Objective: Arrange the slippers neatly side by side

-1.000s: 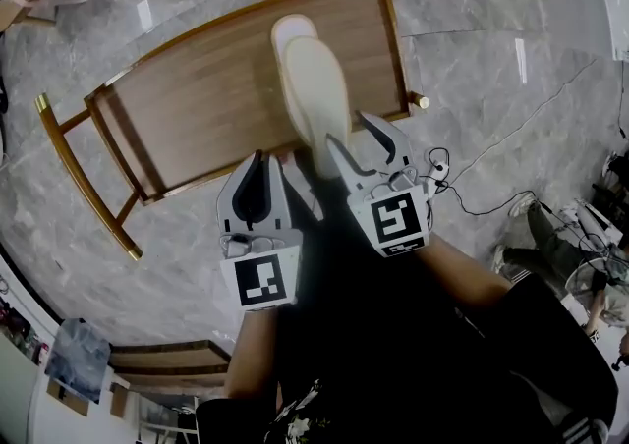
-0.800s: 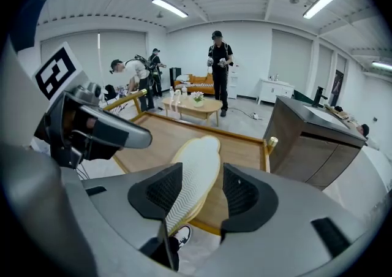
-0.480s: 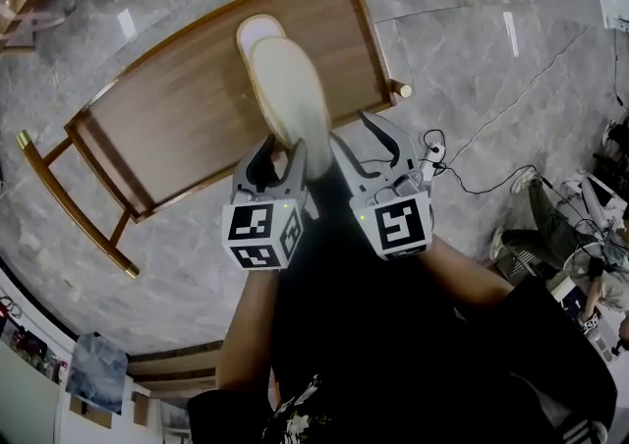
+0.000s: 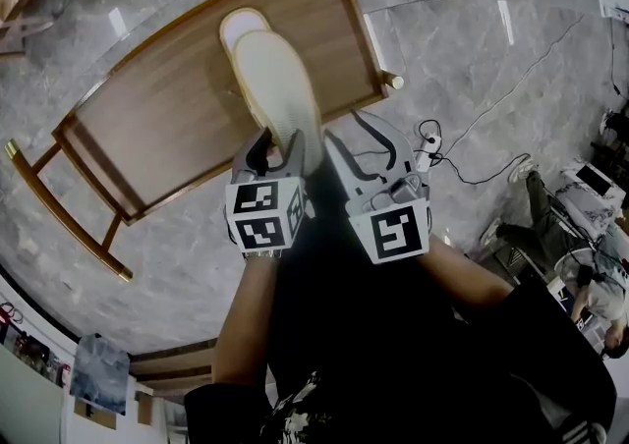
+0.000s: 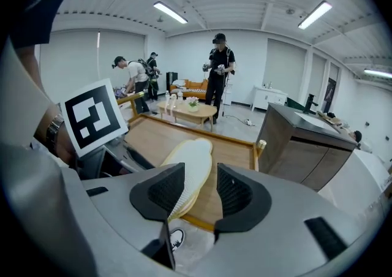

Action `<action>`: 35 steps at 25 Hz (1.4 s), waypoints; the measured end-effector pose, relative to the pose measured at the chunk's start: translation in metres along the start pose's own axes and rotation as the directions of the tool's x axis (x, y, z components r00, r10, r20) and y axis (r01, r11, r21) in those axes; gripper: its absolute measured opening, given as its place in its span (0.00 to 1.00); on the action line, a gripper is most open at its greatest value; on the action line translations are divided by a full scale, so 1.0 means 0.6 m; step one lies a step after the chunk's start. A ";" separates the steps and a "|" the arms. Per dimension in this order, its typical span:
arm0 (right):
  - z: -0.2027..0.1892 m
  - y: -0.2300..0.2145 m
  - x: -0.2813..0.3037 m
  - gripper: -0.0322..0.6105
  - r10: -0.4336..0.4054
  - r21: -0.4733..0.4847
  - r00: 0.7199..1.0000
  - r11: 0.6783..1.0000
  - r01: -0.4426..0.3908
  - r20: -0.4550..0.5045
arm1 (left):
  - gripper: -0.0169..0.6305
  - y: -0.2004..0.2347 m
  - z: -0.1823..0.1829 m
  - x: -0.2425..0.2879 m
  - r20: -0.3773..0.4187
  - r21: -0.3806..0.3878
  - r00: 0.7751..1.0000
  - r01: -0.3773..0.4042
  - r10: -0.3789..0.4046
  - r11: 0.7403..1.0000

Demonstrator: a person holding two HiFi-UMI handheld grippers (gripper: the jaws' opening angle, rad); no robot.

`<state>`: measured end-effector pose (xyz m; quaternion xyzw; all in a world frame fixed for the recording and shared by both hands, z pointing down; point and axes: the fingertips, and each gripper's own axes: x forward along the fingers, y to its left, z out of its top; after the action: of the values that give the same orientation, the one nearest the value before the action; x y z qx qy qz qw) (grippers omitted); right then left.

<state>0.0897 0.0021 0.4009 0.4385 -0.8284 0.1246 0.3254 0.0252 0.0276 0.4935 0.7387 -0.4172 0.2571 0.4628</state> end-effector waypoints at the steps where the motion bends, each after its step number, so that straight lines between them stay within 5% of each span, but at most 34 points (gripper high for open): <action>1: 0.002 0.001 -0.002 0.29 -0.002 0.008 1.000 1.000 0.002 0.006 | 0.27 0.001 -0.001 0.001 -0.003 0.010 1.000 -0.012 0.013 1.000; 9: 0.022 -0.007 -0.009 0.21 -0.022 0.018 0.998 1.000 0.021 0.053 | 0.07 -0.010 0.040 -0.030 0.098 -0.023 0.995 -0.017 0.019 1.000; 21: 0.055 0.005 0.000 0.21 0.021 -0.023 0.995 1.000 -0.019 0.097 | 0.07 -0.023 0.089 -0.105 0.225 -0.074 0.974 0.001 0.015 0.997; 35: 0.080 0.062 0.023 0.21 0.148 -0.069 0.981 0.988 -0.141 0.122 | 0.07 0.174 0.060 -0.228 0.260 -0.255 0.914 -0.247 0.312 0.935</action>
<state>0.0333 -0.0084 0.3766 0.3742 -0.8804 0.0948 0.2754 -0.1351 0.0235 0.4217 0.6461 -0.6092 0.1602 0.4310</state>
